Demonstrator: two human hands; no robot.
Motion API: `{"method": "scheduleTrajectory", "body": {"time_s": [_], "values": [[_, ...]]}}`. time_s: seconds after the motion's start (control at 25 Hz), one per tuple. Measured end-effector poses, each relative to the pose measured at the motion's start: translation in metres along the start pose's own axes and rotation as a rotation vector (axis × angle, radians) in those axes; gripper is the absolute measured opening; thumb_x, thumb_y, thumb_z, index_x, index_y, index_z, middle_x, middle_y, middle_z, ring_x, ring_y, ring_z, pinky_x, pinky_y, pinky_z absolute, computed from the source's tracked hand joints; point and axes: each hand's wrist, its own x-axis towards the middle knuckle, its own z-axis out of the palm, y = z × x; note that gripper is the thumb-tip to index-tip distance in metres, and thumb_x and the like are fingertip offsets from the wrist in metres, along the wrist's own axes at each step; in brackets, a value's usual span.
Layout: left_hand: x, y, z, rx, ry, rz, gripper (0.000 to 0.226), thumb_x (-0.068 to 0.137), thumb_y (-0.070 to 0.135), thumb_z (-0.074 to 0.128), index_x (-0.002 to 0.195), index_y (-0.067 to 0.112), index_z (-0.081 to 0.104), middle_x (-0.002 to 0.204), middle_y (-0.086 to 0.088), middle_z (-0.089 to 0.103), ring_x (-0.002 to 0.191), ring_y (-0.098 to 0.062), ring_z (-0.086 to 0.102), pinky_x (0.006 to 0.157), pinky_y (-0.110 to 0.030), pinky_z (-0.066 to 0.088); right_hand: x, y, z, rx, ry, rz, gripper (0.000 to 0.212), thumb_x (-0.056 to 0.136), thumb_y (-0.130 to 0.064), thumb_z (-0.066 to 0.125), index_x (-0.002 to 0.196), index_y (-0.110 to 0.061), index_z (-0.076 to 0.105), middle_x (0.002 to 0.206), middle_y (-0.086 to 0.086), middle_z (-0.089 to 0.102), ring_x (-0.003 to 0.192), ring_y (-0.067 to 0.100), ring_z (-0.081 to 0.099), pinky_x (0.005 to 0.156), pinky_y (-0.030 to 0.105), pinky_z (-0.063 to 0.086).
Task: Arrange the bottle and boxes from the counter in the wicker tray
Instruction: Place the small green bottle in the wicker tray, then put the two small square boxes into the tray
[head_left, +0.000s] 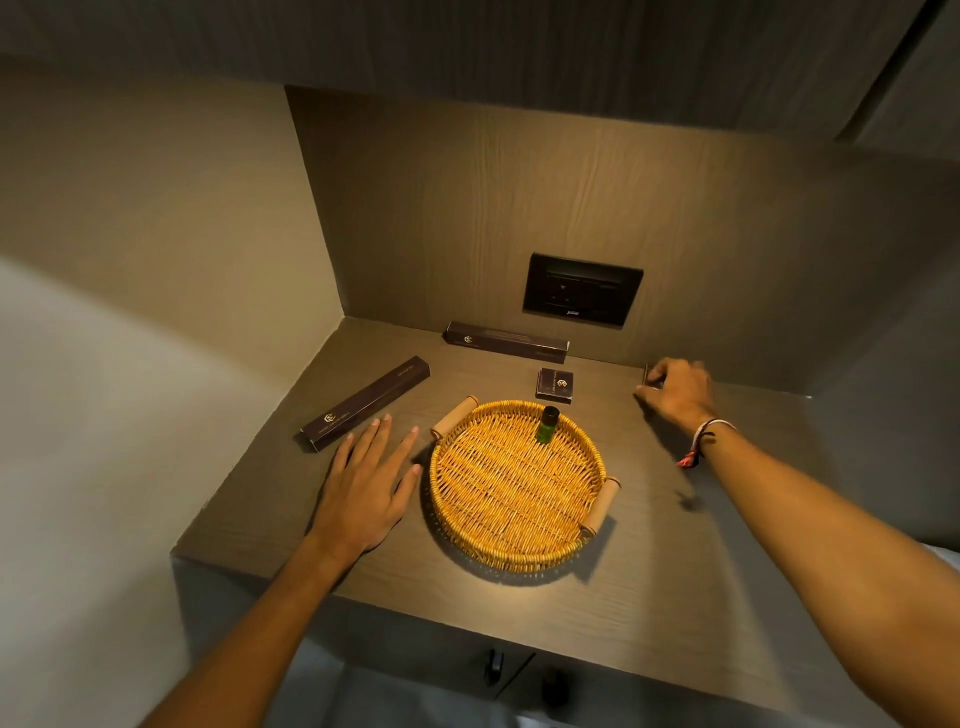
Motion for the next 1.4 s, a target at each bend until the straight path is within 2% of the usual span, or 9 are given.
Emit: {"method": "scheduleTrajectory", "body": {"time_s": [0.24, 0.44, 0.52, 0.72, 1.0, 1.12, 1.2, 1.32, 1.4], "values": [[-0.001, -0.003, 0.003, 0.008, 0.003, -0.003, 0.057, 0.099, 0.051, 0.026, 0.153, 0.032, 0.023, 0.162, -0.010, 0.024, 0.151, -0.023, 0.018, 0.121, -0.048, 0.015, 0.005, -0.007, 0.004, 0.168, 0.076, 0.142, 0.020, 0.080, -0.021, 0.082, 0.083, -0.008, 0.067, 0.097, 0.017, 0.072, 0.095, 0.038, 0.069, 0.080, 0.050, 0.060], [0.000, -0.004, 0.004, 0.011, 0.017, 0.008, 0.057, 0.099, 0.050, 0.027, 0.152, 0.030, 0.026, 0.161, -0.011, 0.027, 0.150, -0.024, 0.021, 0.121, -0.050, 0.019, -0.041, -0.048, -0.020, 0.369, 0.232, -0.189, 0.037, 0.074, -0.028, 0.083, 0.099, -0.013, 0.061, 0.095, 0.005, 0.065, 0.079, 0.016, 0.061, 0.061, 0.032, 0.052], [-0.001, -0.005, 0.005, 0.016, 0.014, 0.009, 0.057, 0.099, 0.050, 0.026, 0.153, 0.030, 0.025, 0.162, -0.011, 0.026, 0.150, -0.025, 0.019, 0.121, -0.050, 0.019, -0.069, -0.074, -0.032, 0.369, 0.105, -0.383, 0.039, 0.071, -0.034, 0.084, 0.096, -0.018, 0.059, 0.093, -0.003, 0.063, 0.076, 0.004, 0.058, 0.058, 0.023, 0.047], [-0.002, -0.005, 0.004, 0.015, 0.008, 0.001, 0.059, 0.098, 0.052, 0.024, 0.153, 0.030, 0.025, 0.162, -0.011, 0.025, 0.151, -0.025, 0.019, 0.122, -0.050, 0.019, -0.151, -0.121, -0.011, 0.017, -0.465, -0.508, 0.041, 0.063, -0.043, 0.088, 0.083, -0.031, 0.054, 0.090, -0.008, 0.063, 0.082, 0.013, 0.061, 0.063, 0.030, 0.056], [-0.001, -0.004, 0.004, 0.022, 0.005, -0.001, 0.059, 0.098, 0.052, 0.023, 0.153, 0.031, 0.025, 0.162, -0.009, 0.025, 0.151, -0.024, 0.018, 0.122, -0.050, 0.020, -0.174, -0.131, 0.012, -0.102, -0.660, -0.590, 0.041, 0.067, -0.037, 0.089, 0.091, -0.027, 0.058, 0.104, -0.002, 0.063, 0.094, 0.017, 0.061, 0.071, 0.028, 0.055], [-0.001, -0.004, 0.004, 0.010, 0.009, -0.002, 0.058, 0.098, 0.052, 0.026, 0.152, 0.031, 0.027, 0.162, -0.009, 0.026, 0.151, -0.024, 0.020, 0.121, -0.050, 0.022, -0.141, -0.136, -0.008, 0.041, -0.596, -0.496, 0.036, 0.068, -0.045, 0.087, 0.084, -0.029, 0.060, 0.093, -0.006, 0.064, 0.086, 0.013, 0.061, 0.063, 0.025, 0.049], [-0.001, -0.004, 0.004, 0.006, 0.009, -0.004, 0.058, 0.098, 0.052, 0.027, 0.152, 0.031, 0.028, 0.162, -0.009, 0.027, 0.150, -0.024, 0.020, 0.121, -0.050, 0.021, -0.107, -0.135, -0.019, 0.143, -0.400, -0.443, 0.028, 0.075, -0.043, 0.083, 0.083, -0.028, 0.061, 0.089, -0.006, 0.065, 0.082, 0.010, 0.063, 0.059, 0.022, 0.047], [-0.001, -0.004, 0.004, 0.002, 0.016, -0.006, 0.058, 0.098, 0.052, 0.025, 0.152, 0.031, 0.028, 0.162, -0.009, 0.027, 0.150, -0.024, 0.020, 0.121, -0.048, 0.019, -0.056, -0.130, -0.019, 0.078, -0.149, -0.337, 0.022, 0.086, -0.036, 0.075, 0.100, -0.022, 0.064, 0.103, 0.005, 0.069, 0.097, 0.024, 0.066, 0.079, 0.044, 0.058], [-0.001, -0.003, 0.003, -0.012, 0.033, -0.004, 0.059, 0.097, 0.052, 0.023, 0.151, 0.030, 0.030, 0.161, -0.010, 0.029, 0.150, -0.024, 0.022, 0.120, -0.048, 0.019, -0.032, -0.128, -0.007, -0.079, -0.178, -0.256, 0.036, 0.088, -0.036, 0.073, 0.117, -0.018, 0.062, 0.117, 0.011, 0.066, 0.109, 0.031, 0.063, 0.092, 0.052, 0.054]]}}
